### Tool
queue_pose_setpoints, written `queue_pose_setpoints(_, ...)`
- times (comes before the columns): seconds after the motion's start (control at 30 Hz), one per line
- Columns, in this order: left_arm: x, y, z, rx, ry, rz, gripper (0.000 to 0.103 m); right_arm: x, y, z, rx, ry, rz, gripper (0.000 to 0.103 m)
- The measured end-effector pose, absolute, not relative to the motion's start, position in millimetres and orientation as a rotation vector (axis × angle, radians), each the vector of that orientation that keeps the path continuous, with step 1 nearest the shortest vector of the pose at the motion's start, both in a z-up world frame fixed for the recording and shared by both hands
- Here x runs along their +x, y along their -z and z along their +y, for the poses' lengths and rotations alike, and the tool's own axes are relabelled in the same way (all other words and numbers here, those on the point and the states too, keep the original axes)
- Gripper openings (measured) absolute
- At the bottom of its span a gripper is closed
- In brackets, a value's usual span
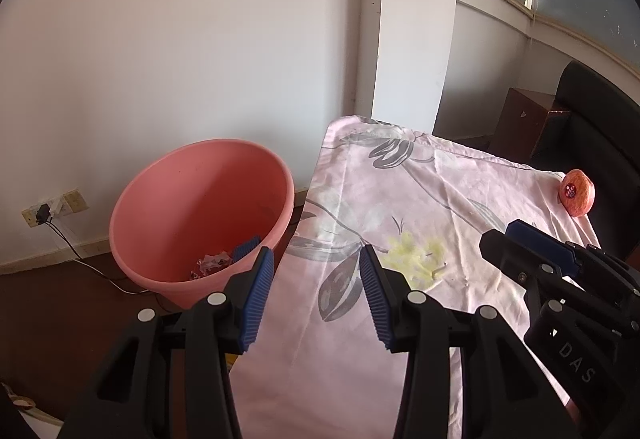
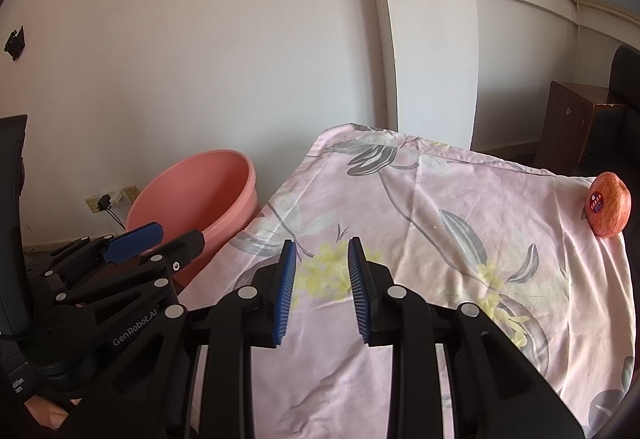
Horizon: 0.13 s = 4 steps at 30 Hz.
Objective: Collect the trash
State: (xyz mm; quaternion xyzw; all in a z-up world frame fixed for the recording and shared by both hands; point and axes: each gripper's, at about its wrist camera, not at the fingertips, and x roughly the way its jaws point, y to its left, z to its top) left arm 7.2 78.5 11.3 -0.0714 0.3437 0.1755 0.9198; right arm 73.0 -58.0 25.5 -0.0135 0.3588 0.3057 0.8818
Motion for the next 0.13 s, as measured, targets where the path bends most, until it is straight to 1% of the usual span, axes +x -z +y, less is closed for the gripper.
queue_pose_setpoints(0.13,7.7,-11.4,77.0,-0.141,-0.352,0.707,0.044,73.3,-25.8,-59.4,-0.024,-0.634,0.750,0.027)
